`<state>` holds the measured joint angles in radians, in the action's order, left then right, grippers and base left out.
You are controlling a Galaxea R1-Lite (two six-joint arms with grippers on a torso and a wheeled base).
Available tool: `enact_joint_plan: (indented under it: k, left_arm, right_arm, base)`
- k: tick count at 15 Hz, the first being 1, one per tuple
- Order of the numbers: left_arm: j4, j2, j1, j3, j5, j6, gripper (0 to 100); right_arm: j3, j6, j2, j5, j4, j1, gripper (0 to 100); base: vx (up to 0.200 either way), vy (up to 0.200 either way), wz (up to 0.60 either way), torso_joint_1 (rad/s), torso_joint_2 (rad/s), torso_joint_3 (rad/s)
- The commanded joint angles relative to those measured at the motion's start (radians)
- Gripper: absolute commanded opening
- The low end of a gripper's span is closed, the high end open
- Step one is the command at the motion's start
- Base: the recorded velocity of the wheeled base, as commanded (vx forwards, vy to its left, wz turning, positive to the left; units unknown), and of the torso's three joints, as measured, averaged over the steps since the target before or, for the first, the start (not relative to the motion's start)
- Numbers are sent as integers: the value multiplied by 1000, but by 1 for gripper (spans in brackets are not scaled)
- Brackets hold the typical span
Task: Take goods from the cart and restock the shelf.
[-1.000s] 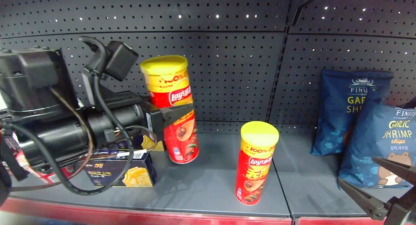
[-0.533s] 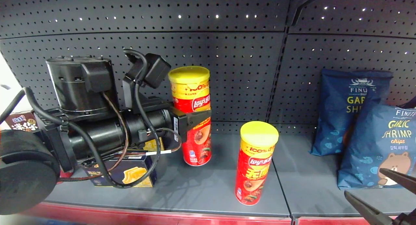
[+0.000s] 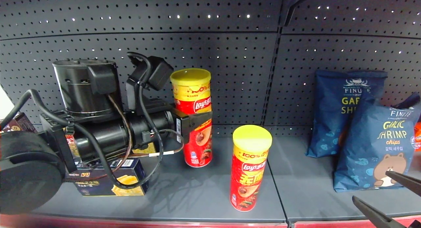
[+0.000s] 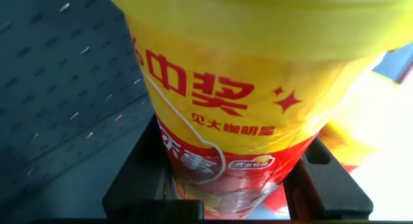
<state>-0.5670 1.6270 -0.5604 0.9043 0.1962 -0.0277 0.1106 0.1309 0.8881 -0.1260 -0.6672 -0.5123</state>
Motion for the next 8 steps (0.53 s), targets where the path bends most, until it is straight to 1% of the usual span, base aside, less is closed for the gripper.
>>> enact_joint_plan:
  k: [1,4,5,7,8]
  left_arm:
    - [-1,8,2,-1,2,0,0]
    - [-10,40,5,2,2,0,0]
    - [-71,77,10,1,6,0,0]
    - [-132,143,16,31,5,0,0]
    - [-143,180,22,53,2,3,0]
  right_arm:
    - [0,-2,3,8,-15,11,100]
    - [3,-5,23,31,-32,12,100]
    - [7,-5,40,32,-38,25,100]
    - [14,-5,54,31,-38,49,100]
    - [11,-5,58,31,-38,64,100]
  base:
    - [0,0,0,0,0,0]
    - [0,0,0,0,0,0]
    - [0,0,0,0,0,0]
    - [0,0,0,0,0,0]
    - [0,0,0,0,0,0]
